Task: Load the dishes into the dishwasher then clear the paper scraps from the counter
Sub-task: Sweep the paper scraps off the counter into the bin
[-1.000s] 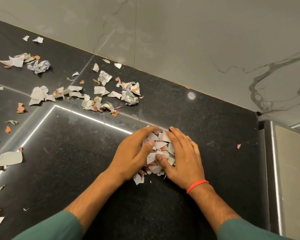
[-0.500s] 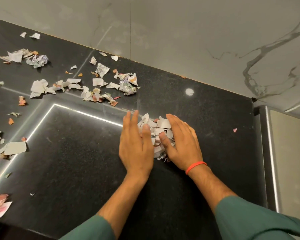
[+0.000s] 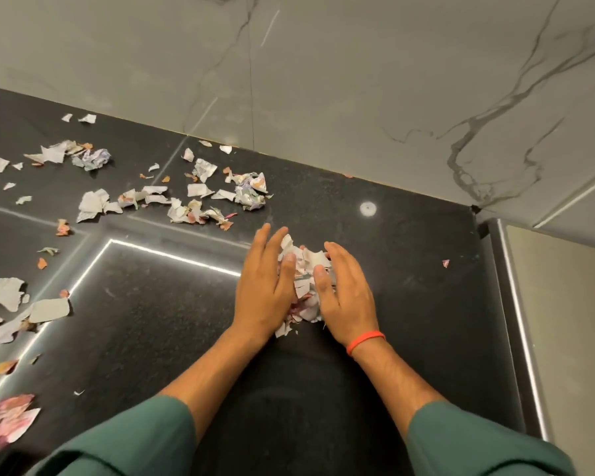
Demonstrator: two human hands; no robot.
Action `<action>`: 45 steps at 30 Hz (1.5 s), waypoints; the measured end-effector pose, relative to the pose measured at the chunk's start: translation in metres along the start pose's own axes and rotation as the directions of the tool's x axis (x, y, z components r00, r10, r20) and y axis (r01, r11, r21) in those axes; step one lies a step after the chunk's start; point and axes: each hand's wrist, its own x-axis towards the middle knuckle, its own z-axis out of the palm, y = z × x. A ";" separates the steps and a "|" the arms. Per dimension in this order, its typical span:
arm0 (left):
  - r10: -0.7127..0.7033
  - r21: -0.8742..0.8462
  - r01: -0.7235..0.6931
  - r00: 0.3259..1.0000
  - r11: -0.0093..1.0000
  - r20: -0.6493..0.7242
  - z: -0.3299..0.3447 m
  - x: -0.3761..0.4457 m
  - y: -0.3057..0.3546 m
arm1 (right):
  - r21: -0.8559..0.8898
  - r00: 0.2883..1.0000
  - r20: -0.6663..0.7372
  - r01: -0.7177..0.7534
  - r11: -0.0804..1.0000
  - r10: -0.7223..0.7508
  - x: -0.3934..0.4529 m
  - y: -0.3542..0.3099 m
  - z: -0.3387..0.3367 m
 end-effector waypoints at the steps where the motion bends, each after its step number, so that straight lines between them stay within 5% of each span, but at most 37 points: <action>1: -0.009 0.074 0.008 1.000 0.997 0.024 -0.001 0.010 -0.001 | 0.001 1.000 -0.008 -0.011 1.000 0.011 0.000 -0.001 0.001; 5: 0.097 0.242 -0.152 0.969 0.958 0.226 0.005 0.038 0.001 | 0.015 0.999 -0.029 -0.018 1.000 0.019 0.002 0.001 0.003; 10: 0.188 0.144 -0.248 0.922 0.958 0.340 0.008 0.028 0.000 | 0.044 0.999 -0.034 -0.028 0.999 0.029 0.002 0.002 0.003; 14: 0.084 0.021 -0.090 0.976 0.996 0.202 0.020 -0.004 0.017 | 0.079 0.997 -0.075 -0.011 0.997 0.017 0.001 0.004 0.004; 19: -0.180 -0.241 0.158 0.981 0.958 -0.071 0.043 -0.044 0.054 | 0.311 0.963 -0.204 -0.106 0.944 0.175 -0.014 -0.012 0.005; 22: -0.327 -0.498 0.253 0.943 0.830 -0.066 0.058 -0.055 0.073 | 0.590 0.917 -0.149 -0.218 0.777 0.371 -0.026 -0.023 -0.003; 25: -0.463 -0.672 0.366 0.886 0.644 0.039 0.072 -0.059 0.085 | 0.885 0.813 0.062 -0.314 0.345 0.579 -0.033 -0.025 -0.019; 28: -0.561 -0.785 0.404 0.823 0.470 0.088 0.078 -0.063 0.102 | 0.923 0.756 0.214 -0.364 0.125 0.619 -0.038 -0.022 -0.033; 36: -0.676 -0.896 0.412 0.709 0.166 0.201 0.069 -0.077 0.138 | 0.862 0.709 0.388 -0.505 0.040 0.589 -0.054 -0.022 -0.055; 45: -0.645 -0.922 0.376 0.728 0.091 0.233 0.068 -0.126 0.166 | 0.851 0.714 0.452 -0.525 -0.019 0.534 -0.100 -0.020 -0.081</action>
